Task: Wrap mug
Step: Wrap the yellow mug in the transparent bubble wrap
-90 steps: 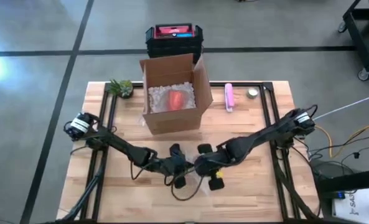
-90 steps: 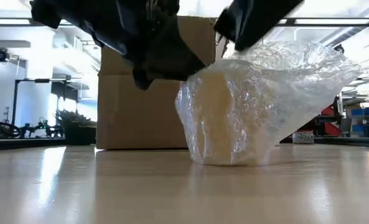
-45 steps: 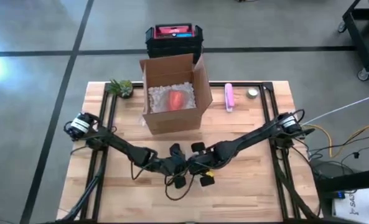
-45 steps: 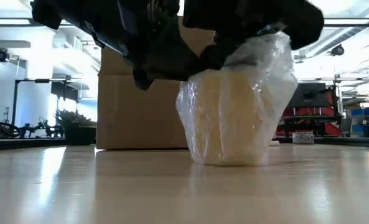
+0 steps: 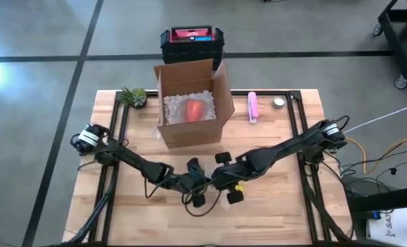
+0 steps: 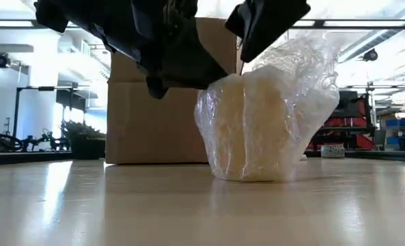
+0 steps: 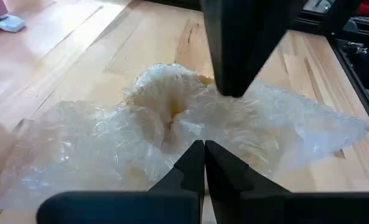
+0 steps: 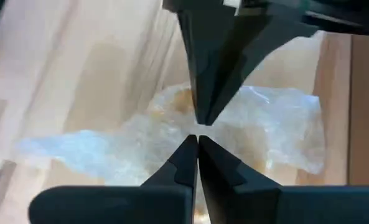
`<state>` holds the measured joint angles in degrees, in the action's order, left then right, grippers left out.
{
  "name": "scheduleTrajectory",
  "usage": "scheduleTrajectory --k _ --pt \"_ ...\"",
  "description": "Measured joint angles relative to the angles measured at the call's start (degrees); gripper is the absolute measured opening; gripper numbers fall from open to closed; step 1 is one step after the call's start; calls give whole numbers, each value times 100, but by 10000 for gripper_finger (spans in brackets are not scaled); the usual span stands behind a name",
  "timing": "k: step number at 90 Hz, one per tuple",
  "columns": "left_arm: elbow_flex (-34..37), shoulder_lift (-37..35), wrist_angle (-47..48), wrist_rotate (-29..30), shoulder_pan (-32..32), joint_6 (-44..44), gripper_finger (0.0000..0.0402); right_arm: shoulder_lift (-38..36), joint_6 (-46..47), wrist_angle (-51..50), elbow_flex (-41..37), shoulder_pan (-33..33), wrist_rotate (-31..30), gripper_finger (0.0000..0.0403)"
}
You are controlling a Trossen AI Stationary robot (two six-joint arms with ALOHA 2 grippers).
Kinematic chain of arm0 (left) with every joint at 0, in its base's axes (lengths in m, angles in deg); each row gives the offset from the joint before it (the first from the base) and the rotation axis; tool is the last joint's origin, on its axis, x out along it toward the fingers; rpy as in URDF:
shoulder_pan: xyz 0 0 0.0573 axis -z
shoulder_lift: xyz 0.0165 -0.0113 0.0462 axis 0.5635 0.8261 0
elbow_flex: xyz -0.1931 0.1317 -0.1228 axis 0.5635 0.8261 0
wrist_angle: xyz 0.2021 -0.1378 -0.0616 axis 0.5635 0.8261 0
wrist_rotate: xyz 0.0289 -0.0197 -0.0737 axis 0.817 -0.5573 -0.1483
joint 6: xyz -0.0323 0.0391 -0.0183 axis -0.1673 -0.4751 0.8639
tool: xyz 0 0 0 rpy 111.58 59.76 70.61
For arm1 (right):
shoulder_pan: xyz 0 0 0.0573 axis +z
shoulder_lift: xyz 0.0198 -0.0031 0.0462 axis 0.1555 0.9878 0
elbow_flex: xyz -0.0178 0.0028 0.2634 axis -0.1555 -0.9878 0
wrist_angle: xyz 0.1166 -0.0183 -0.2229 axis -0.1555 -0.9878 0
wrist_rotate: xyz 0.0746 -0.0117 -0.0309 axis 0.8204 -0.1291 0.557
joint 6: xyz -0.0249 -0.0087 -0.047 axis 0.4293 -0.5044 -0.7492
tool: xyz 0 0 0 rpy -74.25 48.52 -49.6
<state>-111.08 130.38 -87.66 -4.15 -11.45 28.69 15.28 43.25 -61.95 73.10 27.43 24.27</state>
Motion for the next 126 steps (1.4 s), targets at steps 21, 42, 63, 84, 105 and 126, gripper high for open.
scheduleTrajectory --k 21,42,63,84,105,126 --pt "2 0 2 3 0 2 0 476 18 102 -10 10 617 0" --pt "2 0 0 0 -2 2 0 697 -159 203 -2 -59 531 0" --pt "2 0 -13 -46 0 7 0 325 -131 120 -50 -76 608 0" --pt "2 0 -17 -50 0 5 0 239 -253 78 -42 -213 391 0" --pt "2 0 -40 -52 0 4 0 604 -347 39 -121 -364 394 0" --pt "2 0 -50 -50 2 4 0 1079 -645 235 -164 -461 437 0"
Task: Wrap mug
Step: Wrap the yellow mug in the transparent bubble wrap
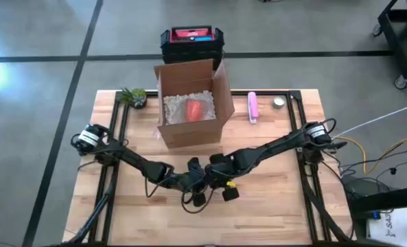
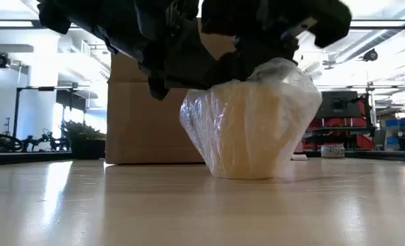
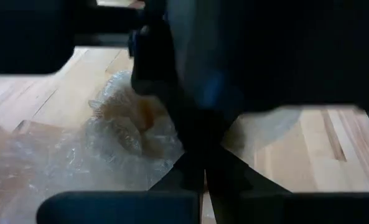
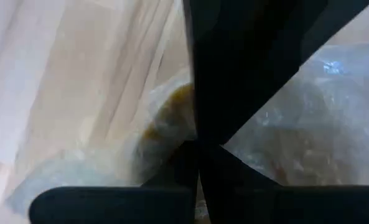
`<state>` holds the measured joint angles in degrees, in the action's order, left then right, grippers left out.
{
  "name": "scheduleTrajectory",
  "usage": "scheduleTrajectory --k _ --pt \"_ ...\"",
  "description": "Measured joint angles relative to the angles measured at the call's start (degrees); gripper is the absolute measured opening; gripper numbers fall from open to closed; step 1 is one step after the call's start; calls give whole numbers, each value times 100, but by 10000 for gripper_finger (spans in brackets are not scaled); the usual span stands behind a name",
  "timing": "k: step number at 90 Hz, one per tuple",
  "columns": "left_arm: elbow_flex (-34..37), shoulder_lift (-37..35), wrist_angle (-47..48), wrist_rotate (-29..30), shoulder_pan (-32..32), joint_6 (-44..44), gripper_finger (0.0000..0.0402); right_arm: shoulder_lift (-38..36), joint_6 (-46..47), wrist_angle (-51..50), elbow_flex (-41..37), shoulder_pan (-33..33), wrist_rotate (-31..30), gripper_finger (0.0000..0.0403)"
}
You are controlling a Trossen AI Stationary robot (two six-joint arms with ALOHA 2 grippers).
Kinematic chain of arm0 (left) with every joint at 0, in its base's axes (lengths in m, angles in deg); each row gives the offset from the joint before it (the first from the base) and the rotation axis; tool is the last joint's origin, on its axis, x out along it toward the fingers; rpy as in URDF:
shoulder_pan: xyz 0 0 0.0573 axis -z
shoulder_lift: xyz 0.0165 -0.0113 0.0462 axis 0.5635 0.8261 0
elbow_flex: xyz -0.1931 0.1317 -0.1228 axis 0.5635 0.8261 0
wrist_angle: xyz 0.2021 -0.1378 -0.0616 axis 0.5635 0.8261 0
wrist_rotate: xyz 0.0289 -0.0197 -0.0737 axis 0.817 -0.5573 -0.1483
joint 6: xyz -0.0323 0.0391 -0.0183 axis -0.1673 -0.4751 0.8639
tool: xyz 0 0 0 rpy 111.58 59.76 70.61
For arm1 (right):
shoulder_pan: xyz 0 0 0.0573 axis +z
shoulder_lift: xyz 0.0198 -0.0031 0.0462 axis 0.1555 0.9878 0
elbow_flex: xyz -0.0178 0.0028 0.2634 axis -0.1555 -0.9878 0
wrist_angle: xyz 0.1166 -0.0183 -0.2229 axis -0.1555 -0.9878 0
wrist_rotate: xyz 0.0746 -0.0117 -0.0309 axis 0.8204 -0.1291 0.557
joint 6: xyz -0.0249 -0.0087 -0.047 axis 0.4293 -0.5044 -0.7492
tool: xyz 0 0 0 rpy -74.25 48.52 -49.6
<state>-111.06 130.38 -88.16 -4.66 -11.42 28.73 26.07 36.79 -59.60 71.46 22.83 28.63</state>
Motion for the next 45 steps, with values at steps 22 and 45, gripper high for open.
scheduleTrajectory --k 22,45 --pt "0 0 4 0 0 -2 0 50 -239 249 25 -12 -6 0" --pt "0 0 4 -11 2 -3 0 -397 -91 -259 215 20 -51 0"
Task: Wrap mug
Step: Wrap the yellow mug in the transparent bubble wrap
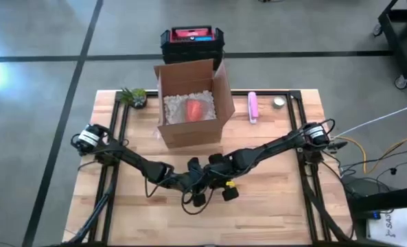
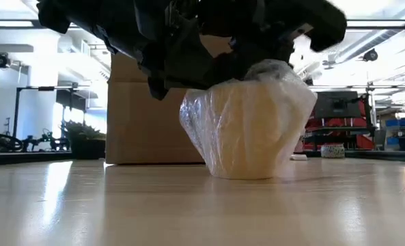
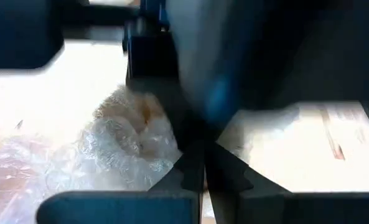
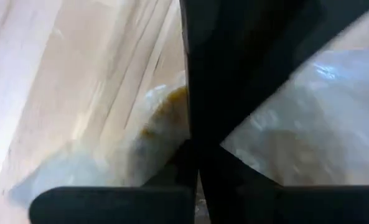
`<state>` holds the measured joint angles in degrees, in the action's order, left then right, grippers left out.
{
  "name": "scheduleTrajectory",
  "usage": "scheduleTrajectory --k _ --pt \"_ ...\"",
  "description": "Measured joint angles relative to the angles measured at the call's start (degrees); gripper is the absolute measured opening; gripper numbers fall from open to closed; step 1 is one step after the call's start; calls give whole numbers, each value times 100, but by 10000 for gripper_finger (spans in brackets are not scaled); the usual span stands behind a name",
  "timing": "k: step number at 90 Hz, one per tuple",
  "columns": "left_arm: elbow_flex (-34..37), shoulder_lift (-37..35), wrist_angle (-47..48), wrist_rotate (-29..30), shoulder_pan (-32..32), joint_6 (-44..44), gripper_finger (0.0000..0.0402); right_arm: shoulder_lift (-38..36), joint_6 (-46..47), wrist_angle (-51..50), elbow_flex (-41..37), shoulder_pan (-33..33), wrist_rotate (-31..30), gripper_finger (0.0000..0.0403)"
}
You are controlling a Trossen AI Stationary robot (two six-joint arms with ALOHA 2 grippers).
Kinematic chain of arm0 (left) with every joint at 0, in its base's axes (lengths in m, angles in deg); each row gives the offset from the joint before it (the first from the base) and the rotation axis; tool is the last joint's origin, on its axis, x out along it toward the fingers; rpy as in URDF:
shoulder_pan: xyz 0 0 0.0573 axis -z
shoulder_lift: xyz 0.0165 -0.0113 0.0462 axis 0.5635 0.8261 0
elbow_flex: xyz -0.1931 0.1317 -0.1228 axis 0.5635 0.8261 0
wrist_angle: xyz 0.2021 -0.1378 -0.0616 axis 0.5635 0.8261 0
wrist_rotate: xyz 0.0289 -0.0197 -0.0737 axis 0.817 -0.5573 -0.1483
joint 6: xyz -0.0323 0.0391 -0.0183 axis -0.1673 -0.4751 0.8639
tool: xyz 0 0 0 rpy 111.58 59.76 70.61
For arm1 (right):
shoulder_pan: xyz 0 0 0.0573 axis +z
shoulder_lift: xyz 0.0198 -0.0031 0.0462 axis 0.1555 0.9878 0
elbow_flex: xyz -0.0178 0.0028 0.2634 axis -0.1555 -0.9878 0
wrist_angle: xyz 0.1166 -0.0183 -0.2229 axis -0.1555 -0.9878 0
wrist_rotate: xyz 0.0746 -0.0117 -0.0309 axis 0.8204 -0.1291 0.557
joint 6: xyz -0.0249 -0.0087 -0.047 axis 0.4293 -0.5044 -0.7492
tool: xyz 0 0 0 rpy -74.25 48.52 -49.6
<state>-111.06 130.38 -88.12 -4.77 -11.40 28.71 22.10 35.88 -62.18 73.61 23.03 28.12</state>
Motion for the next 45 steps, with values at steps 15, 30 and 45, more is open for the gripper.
scheduleTrajectory --k 15,30,45 --pt "0 0 -4 -2 0 0 0 -484 57 -267 26 -4 1 0" --pt "0 0 -7 -2 0 0 0 -640 81 -152 37 -13 -612 0" --pt "0 0 -13 -2 0 0 0 -269 99 35 24 -44 -860 0"
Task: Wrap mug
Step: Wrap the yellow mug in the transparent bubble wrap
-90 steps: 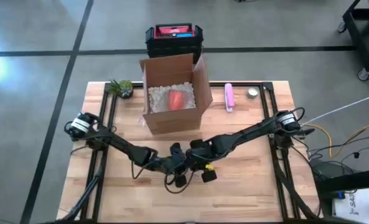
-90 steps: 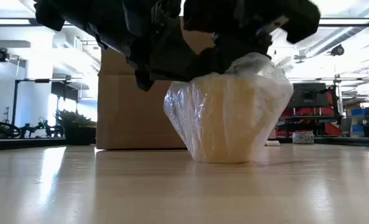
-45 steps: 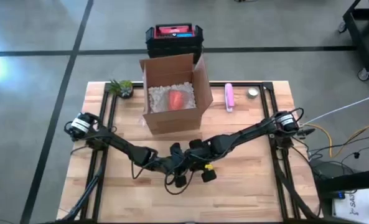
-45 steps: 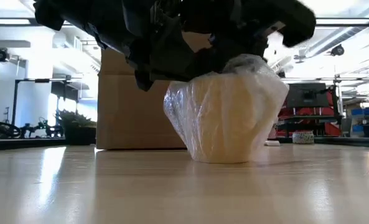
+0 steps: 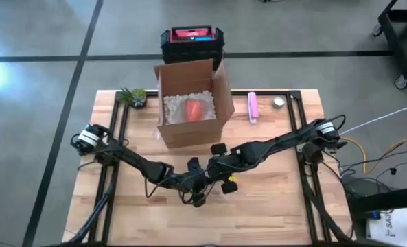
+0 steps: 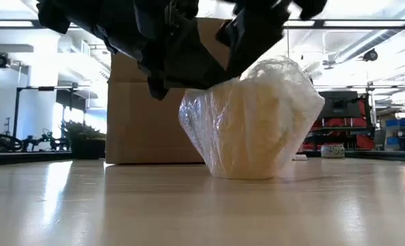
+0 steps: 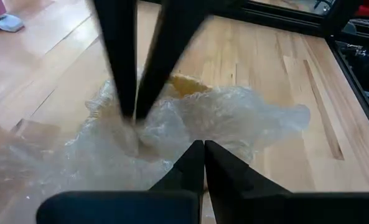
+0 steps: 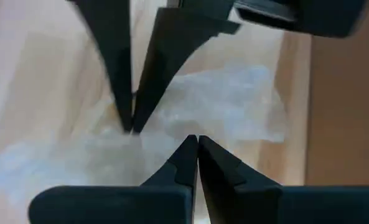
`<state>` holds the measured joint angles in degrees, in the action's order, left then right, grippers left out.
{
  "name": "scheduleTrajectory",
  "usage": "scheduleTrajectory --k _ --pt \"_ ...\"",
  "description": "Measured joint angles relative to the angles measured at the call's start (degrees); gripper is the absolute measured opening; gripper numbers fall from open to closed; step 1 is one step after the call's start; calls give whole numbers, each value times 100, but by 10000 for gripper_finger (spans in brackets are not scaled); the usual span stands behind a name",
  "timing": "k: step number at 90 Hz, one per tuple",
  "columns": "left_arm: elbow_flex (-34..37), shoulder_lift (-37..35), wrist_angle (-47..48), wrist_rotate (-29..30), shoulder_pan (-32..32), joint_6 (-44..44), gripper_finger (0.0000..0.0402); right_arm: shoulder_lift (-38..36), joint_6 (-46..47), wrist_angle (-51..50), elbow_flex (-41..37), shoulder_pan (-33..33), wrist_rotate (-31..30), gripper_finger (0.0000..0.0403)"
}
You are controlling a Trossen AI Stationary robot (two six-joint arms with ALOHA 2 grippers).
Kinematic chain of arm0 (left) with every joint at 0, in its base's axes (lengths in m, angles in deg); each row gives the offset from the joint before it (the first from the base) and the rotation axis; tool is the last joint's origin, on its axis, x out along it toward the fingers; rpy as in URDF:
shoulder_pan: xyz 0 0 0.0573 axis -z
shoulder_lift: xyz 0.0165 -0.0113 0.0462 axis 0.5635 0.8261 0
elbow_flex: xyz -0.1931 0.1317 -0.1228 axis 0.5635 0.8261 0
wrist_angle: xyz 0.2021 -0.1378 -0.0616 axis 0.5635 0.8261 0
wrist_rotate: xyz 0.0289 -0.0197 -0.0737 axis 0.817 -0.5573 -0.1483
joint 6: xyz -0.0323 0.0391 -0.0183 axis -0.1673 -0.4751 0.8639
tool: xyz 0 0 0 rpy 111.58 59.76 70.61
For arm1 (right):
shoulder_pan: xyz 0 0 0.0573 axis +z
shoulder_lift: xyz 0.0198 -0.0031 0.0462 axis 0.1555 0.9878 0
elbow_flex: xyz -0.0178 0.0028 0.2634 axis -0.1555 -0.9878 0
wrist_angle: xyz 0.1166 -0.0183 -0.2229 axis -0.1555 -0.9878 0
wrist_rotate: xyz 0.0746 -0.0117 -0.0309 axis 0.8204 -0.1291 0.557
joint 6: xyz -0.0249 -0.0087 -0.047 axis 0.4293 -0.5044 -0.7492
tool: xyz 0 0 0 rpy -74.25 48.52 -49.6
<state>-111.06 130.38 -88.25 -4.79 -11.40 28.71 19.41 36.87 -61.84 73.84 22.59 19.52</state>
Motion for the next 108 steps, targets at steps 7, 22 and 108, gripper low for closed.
scheduleTrajectory --k 7,22,108 --pt "7 0 -1 22 0 7 0 266 -3 24 -8 2 2 0" --pt "5 2 -26 -21 -6 27 0 815 -31 59 20 9 4 0" --pt "2 0 20 52 4 15 0 419 -91 49 -57 -6 -4 0"
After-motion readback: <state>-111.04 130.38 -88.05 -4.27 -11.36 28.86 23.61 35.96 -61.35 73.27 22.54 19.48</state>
